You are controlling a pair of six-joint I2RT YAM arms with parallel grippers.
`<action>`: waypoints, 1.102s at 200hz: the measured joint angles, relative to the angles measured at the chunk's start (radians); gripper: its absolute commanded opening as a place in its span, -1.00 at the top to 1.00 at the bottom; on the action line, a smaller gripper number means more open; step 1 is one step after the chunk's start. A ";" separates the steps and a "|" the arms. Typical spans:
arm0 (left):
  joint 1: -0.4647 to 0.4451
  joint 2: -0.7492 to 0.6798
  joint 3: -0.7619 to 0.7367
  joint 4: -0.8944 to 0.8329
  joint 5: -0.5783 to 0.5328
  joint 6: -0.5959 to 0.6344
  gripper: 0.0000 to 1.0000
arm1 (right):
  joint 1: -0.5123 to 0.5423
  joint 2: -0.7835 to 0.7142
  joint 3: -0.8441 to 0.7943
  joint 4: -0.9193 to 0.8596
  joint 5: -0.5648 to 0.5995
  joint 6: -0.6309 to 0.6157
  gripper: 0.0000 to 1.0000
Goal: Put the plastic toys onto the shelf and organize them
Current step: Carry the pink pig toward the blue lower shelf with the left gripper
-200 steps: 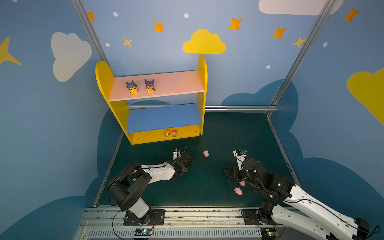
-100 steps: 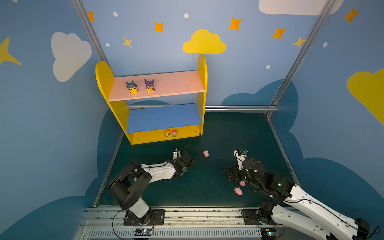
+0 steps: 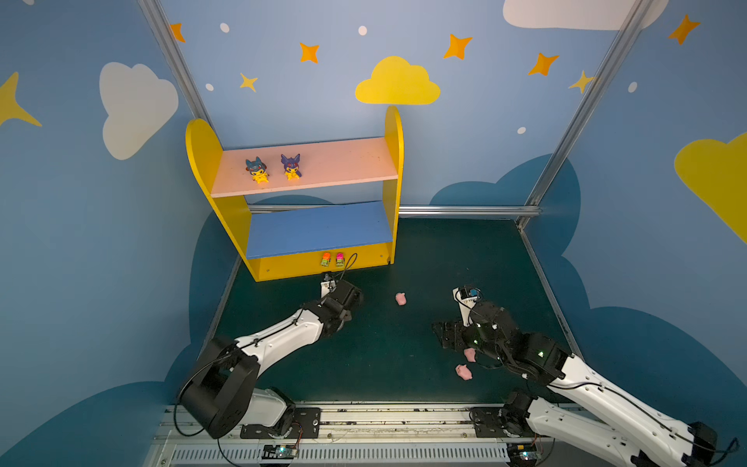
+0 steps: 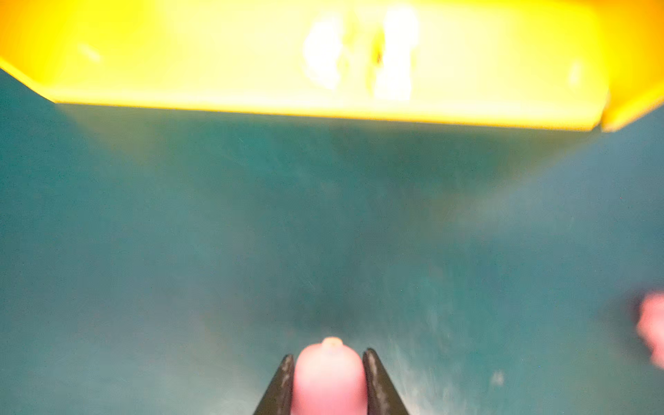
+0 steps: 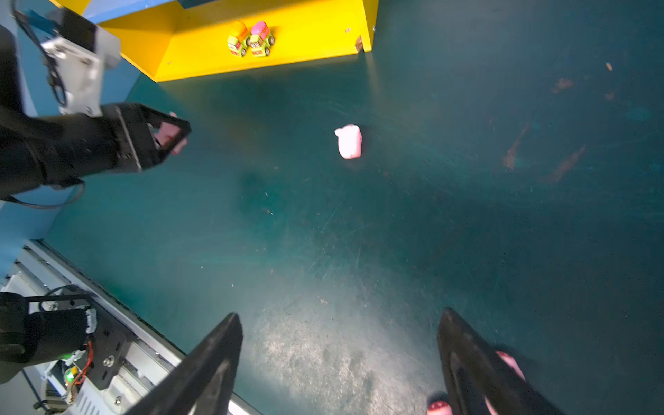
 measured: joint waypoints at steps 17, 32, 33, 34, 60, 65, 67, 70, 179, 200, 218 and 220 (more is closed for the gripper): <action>0.075 -0.043 0.033 -0.016 0.011 0.028 0.42 | -0.014 0.021 0.031 0.007 -0.016 -0.014 -0.68; 0.134 -0.068 0.048 -0.008 0.031 0.042 0.42 | -0.027 0.040 0.060 0.013 -0.030 -0.026 -0.68; 0.137 -0.069 0.048 -0.008 0.032 0.043 0.42 | -0.027 0.040 0.061 0.013 -0.031 -0.026 -0.68; 0.141 -0.070 0.050 -0.007 0.034 0.043 0.42 | -0.028 0.042 0.064 0.014 -0.032 -0.026 -0.68; 0.216 -0.058 0.084 -0.014 0.058 0.062 0.42 | -0.047 0.066 0.099 0.019 -0.057 -0.045 -0.68; 0.230 -0.053 0.093 -0.015 0.066 0.065 0.42 | -0.051 0.070 0.106 0.019 -0.061 -0.047 -0.68; 0.235 -0.050 0.097 -0.015 0.069 0.067 0.42 | -0.052 0.071 0.108 0.019 -0.063 -0.048 -0.68; 0.242 -0.048 0.101 -0.015 0.072 0.068 0.42 | -0.053 0.072 0.111 0.019 -0.066 -0.049 -0.68; 0.430 0.069 0.280 -0.023 0.148 0.159 0.40 | -0.157 0.084 0.160 -0.010 -0.152 -0.090 -0.68; 0.438 0.113 0.313 -0.027 0.161 0.184 0.41 | -0.171 0.084 0.160 -0.019 -0.159 -0.092 -0.68; 0.444 0.151 0.341 -0.031 0.171 0.203 0.41 | -0.181 0.085 0.161 -0.024 -0.166 -0.093 -0.68; 0.445 0.155 0.345 -0.032 0.171 0.205 0.41 | -0.182 0.085 0.162 -0.026 -0.166 -0.093 -0.68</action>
